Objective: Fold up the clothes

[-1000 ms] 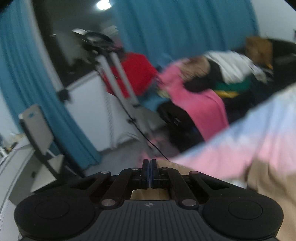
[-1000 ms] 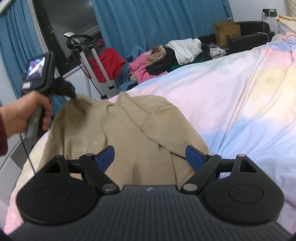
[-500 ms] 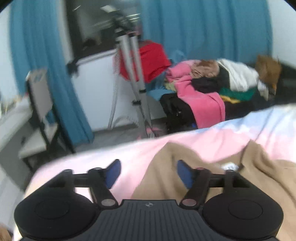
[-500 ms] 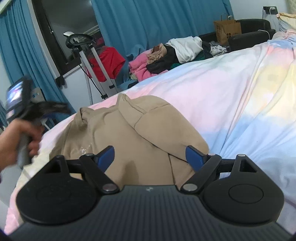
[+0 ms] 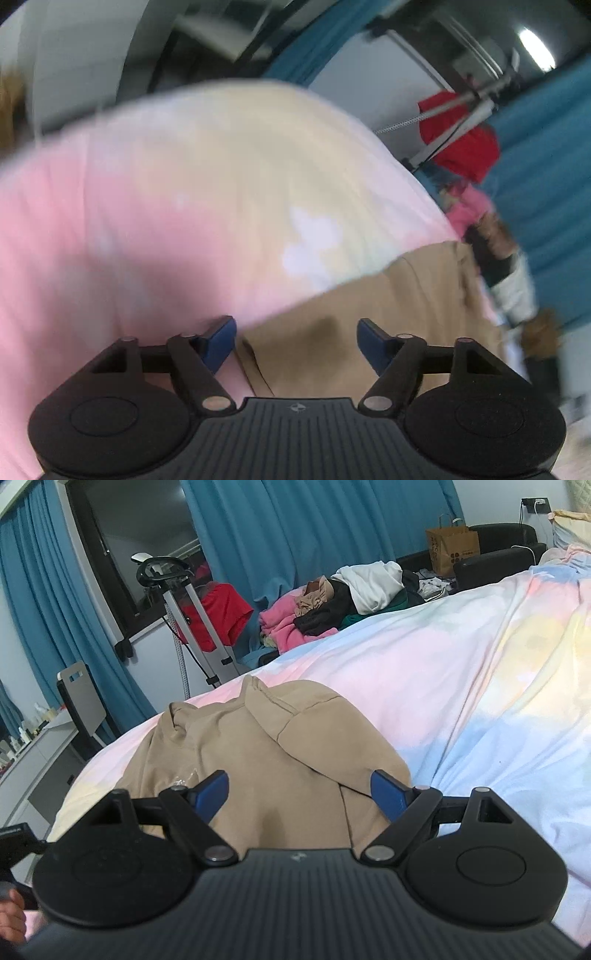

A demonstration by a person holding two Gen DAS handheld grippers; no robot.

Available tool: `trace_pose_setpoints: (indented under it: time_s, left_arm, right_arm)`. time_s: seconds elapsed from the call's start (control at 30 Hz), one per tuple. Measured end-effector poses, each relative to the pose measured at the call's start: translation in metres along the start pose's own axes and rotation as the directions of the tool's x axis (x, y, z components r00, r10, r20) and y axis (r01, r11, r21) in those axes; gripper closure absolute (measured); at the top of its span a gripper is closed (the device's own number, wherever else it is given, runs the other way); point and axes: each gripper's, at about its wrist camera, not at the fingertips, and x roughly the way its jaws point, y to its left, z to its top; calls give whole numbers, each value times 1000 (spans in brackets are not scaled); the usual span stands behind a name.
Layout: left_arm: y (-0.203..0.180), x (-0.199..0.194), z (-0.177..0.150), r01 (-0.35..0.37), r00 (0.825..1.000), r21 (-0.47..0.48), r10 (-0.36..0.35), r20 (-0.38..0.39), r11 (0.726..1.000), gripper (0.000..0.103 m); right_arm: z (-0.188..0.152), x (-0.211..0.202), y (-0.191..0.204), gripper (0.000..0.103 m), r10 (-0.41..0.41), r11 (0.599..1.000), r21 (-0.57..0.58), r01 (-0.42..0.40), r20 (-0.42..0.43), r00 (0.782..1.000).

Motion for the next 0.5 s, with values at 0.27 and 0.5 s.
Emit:
trace_pose_setpoints:
  time_s: [0.27, 0.5]
  left_arm:
    - [-23, 4, 5, 3, 1000, 130, -3, -2, 992, 97]
    - [-78, -41, 96, -149, 949, 316, 45, 312, 937, 98]
  right_arm:
    - [-2, -1, 6, 18, -12, 999, -31, 12, 1, 1000]
    - [1, 1, 0, 18, -16, 1000, -3, 16, -1, 1000]
